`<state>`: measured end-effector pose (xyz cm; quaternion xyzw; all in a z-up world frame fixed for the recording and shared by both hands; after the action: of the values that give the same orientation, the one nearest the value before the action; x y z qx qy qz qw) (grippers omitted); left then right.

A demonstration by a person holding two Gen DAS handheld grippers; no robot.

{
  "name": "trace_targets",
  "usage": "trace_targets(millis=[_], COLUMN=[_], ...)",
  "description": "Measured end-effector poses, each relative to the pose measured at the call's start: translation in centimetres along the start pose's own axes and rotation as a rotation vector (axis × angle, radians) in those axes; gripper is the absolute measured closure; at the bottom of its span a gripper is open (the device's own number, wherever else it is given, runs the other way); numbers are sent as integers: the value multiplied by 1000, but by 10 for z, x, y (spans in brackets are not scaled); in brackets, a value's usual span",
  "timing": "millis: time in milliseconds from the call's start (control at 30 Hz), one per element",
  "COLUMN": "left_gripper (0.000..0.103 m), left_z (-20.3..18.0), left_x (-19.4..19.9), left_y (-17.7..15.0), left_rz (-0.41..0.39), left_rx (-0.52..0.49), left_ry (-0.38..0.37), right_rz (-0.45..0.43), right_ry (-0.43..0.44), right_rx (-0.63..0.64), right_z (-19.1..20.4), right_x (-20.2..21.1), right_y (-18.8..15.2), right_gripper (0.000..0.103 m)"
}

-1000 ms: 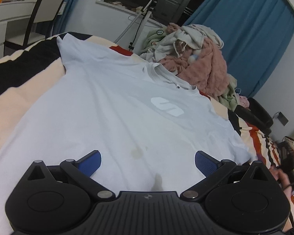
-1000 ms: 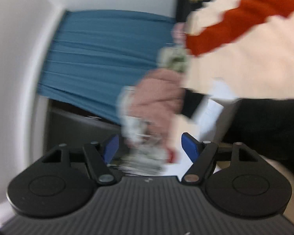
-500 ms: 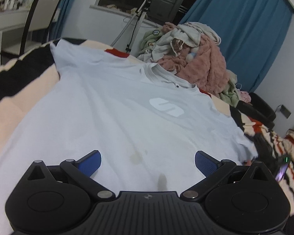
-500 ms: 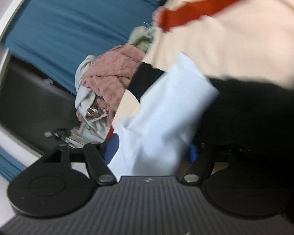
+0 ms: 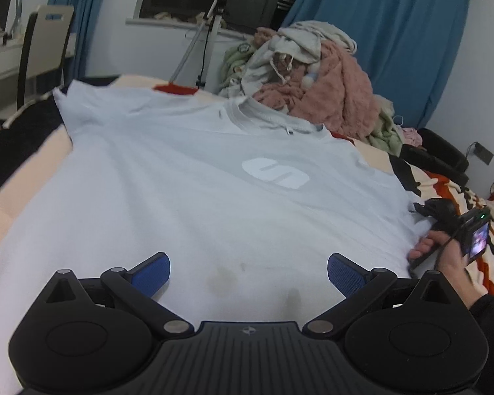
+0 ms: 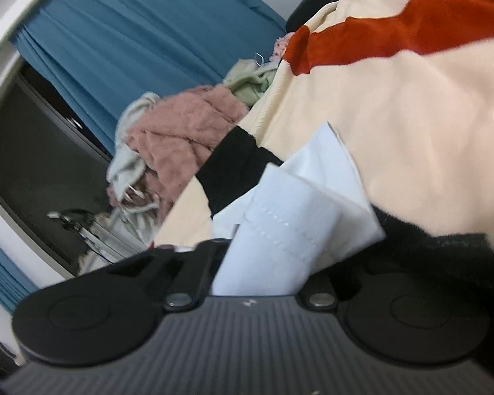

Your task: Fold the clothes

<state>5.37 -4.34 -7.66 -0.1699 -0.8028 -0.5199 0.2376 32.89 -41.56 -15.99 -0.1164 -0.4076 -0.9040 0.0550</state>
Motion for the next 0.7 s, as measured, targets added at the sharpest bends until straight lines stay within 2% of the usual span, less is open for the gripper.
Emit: trace_targets(millis=[167,233,300,367,533,633,700], left_gripper=[0,0,0,0,0,0,0], left_z=[5,7,12,23,56,82,101], left_x=[33,49,62,72,87,90,88], left_y=[20,28,36,42,58,68,74], left_rz=[-132,-177,-190,-185,-173,-171,-170], left_rx=[-7,-9,-7,13,46,95,153], left_ry=[-18,-34,-47,-59,-39,-22,-16], right_rz=[-34,-55,-83,-118,-210,-209,-165], right_ry=[-83,-88,-96,-131,-213,-220,-200], right_rx=[345,401,454,562,846,1023,1102], right_z=[55,84,119,163,277,336,366], right_x=[23,37,51,64,83,76,64], right_y=[42,62,79,86,59,11,-30], right_gripper=[97,97,97,97,97,97,97])
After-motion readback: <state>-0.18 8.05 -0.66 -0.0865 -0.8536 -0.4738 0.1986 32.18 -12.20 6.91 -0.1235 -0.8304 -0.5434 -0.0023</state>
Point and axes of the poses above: each gripper's, at about its wrist camera, not at the fingertips, and x roughly against the way its jaws point, z to its left, y to its top, the point moved 2 cm from there along -x, roughly the way its jaws point, and after that the axes turned 10 degrees about x, right-handed, at the moved point
